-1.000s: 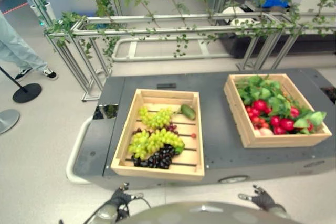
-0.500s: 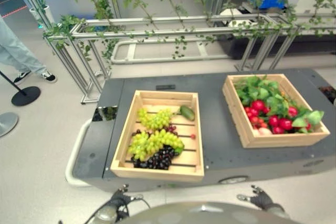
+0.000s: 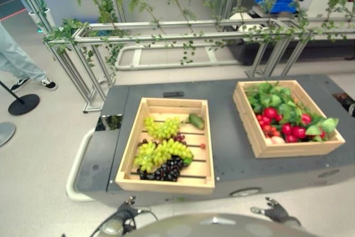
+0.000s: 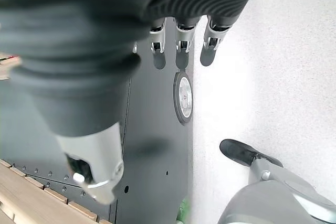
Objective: Pick up the fruits from the basket on one side to the basket on the other side
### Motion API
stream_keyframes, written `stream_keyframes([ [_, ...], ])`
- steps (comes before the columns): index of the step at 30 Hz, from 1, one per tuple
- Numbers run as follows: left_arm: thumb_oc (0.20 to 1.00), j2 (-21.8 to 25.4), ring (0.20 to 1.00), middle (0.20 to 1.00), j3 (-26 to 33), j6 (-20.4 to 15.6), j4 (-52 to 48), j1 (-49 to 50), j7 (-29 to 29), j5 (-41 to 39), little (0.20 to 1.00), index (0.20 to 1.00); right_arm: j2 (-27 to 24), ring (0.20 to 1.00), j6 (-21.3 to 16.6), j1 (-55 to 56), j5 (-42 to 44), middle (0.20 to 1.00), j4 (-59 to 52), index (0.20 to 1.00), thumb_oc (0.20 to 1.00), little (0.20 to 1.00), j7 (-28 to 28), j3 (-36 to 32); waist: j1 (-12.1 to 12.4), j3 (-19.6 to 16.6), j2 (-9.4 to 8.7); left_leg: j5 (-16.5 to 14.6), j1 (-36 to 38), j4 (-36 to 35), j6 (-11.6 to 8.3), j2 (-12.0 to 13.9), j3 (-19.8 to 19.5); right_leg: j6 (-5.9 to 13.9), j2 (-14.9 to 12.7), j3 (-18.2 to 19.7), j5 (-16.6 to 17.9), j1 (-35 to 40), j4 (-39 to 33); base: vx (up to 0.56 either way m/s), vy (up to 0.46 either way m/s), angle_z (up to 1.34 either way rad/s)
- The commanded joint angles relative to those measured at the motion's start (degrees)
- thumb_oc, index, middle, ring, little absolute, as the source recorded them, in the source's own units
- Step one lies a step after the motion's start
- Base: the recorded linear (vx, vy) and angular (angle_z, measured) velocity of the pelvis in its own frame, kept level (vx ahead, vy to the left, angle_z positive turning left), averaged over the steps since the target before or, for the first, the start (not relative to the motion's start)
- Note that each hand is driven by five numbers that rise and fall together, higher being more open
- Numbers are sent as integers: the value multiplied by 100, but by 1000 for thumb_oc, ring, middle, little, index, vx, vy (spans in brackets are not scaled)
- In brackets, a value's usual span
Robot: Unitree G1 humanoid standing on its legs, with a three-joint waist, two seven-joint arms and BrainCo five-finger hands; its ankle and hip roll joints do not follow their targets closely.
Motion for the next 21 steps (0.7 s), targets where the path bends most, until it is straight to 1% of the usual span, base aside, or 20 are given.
stream_keyframes([
  [1, 1000, 54, 1000, 1000, 79, -98, 202, -287, 25, 35, 1000, 1000, 130, 1000, -89, -379, -82, 1000, 283, 1000, 1000, 1000, -65, 169, -131, 94, -265, 133, -216, -109, 121, -284, -48, 255, -49, -109, -397, 266, 179, 0, 0, 0],
  [10, 1000, 65, 1000, 1000, 39, -130, 117, -318, 60, -5, 1000, 1000, 110, 1000, -105, -380, -56, 1000, 233, 1000, 1000, 1000, -73, 183, -138, 145, -238, 181, -233, -109, 97, -265, -90, 221, -22, -132, -443, 259, 227, 0, 0, 0],
  [16, 1000, 82, 1000, 1000, -18, -231, -163, -386, 142, -115, 1000, 1000, 25, 1000, -118, -366, -68, 1000, 263, 1000, 1000, 1000, -123, 151, -149, 151, -196, 198, -247, -109, 85, -258, -101, 207, -9, -168, -460, 250, 234, 0, 0, 0],
  [18, 1000, 175, 1000, 1000, 1, -296, -579, -471, 212, -233, 1000, 1000, -29, 1000, -138, -359, -65, 1000, 257, 1000, 1000, 1000, -143, 139, -151, 173, -161, 214, -267, -109, 77, -250, -123, 203, -7, -189, -457, 240, 233, -8, 3, 7],
  [21, 1000, 413, 1000, 1000, 13, -356, -1507, -483, 236, -334, 1000, 1000, -126, 1000, -157, -345, -47, 1000, 178, 1000, 1000, 1000, -140, 110, -160, 226, -113, 240, -292, -109, 67, -247, -139, 202, -8, -206, -439, 226, 222, -24, 11, 9],
])
